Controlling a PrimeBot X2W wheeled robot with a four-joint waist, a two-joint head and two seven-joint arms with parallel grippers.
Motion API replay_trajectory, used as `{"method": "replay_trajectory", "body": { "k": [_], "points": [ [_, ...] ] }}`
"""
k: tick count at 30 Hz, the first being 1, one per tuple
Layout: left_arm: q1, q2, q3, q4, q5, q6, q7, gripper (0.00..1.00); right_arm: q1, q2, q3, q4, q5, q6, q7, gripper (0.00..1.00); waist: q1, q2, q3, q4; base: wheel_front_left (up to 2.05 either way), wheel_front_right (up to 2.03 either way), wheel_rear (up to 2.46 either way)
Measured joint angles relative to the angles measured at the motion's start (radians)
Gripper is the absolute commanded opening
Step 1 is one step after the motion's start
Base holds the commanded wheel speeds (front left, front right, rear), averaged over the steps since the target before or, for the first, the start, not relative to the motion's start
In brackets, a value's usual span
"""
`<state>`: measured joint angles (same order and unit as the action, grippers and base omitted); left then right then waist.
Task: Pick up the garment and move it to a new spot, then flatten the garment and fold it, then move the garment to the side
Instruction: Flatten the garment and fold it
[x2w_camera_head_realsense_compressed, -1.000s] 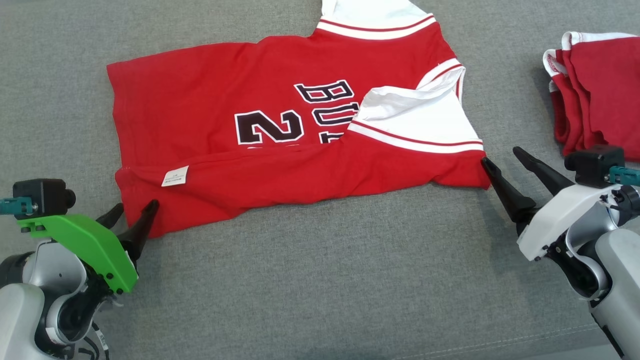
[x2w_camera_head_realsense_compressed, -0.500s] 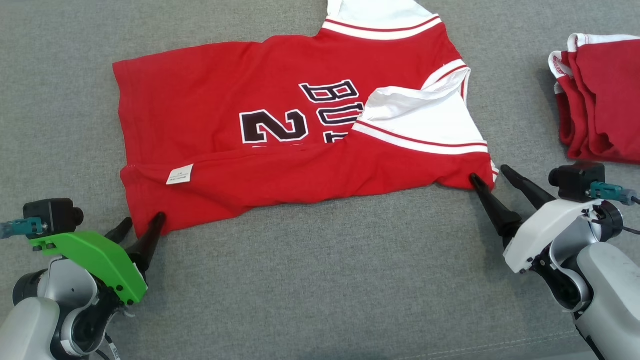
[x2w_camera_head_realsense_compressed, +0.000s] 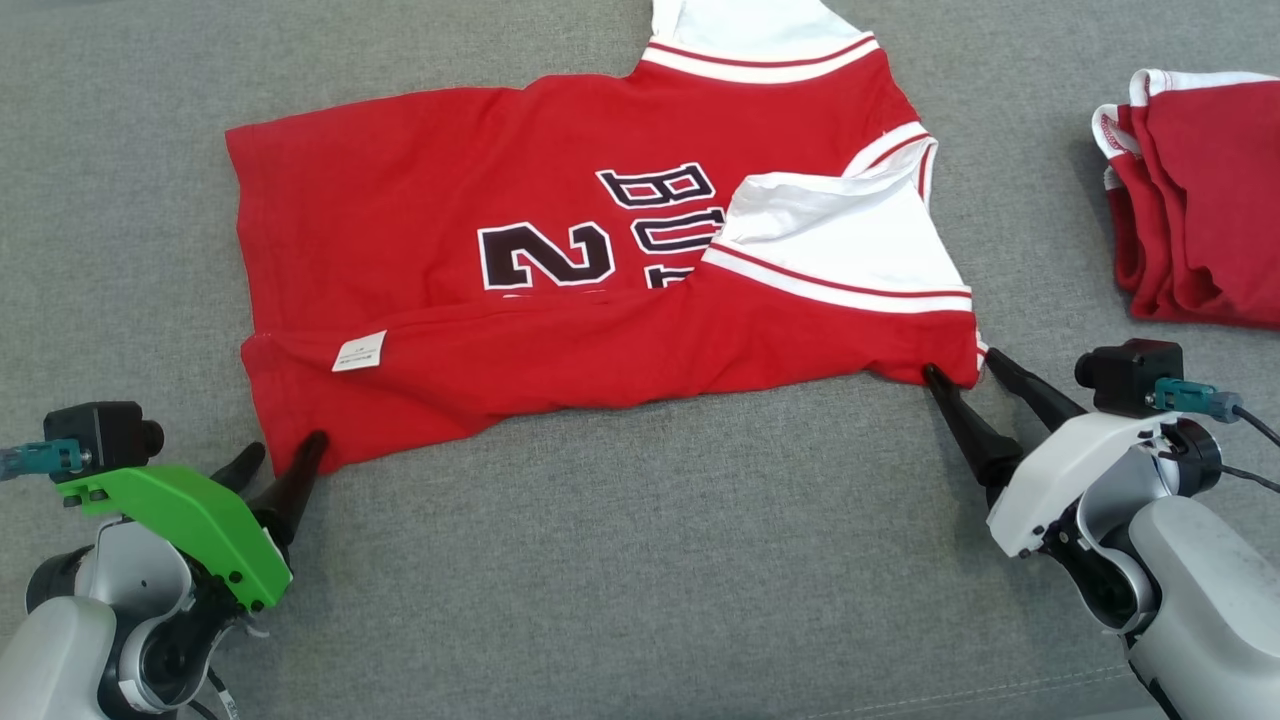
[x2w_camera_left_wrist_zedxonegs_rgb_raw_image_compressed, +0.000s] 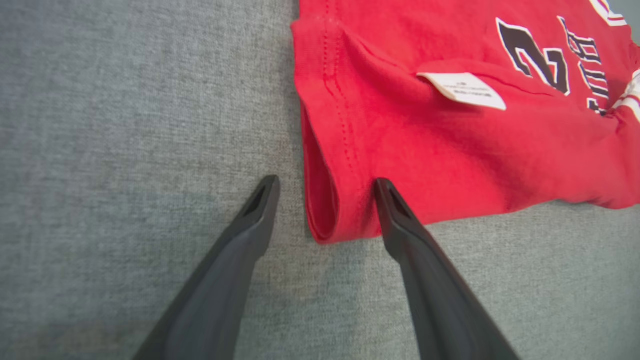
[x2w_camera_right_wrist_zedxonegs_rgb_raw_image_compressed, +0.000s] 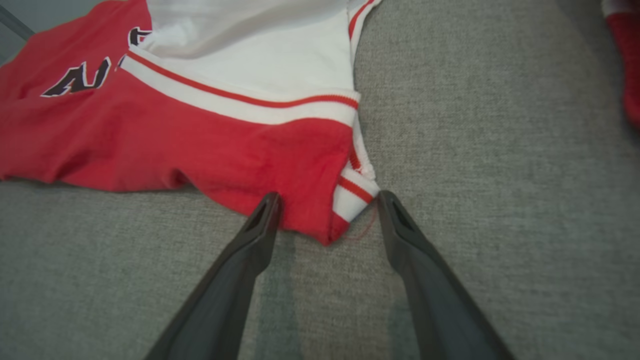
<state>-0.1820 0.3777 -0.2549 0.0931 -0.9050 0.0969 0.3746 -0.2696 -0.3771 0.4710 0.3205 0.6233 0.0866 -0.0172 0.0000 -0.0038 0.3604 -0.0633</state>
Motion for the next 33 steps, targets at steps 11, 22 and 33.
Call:
{"method": "replay_trajectory", "body": {
  "k": [11, 22, 33],
  "points": [
    [-0.003, -0.017, 0.002, 0.022, -0.055, -0.022, 0.025, 0.0, -0.016, 0.037, 0.008, 0.04, 0.048, 0.014, -0.001, 0.0, 0.0, 0.0, -0.015, 0.0, 0.0, 0.0, 0.0],
    [-0.002, 0.014, 0.03, 0.024, -0.15, -0.054, 0.12, 0.0, -0.029, -0.009, -0.023, 0.079, 0.11, 0.028, 0.028, 0.0, 0.0, 0.0, -0.059, 0.005, 0.0, 0.0, 0.0],
    [0.074, 0.04, 0.041, -0.052, -0.203, -0.063, 0.182, 0.0, 0.02, -0.063, -0.017, 0.059, 0.165, 0.037, 0.081, 0.0, 0.0, 0.0001, -0.107, 0.0, 0.0, 0.0, 0.0]
  ]
}}
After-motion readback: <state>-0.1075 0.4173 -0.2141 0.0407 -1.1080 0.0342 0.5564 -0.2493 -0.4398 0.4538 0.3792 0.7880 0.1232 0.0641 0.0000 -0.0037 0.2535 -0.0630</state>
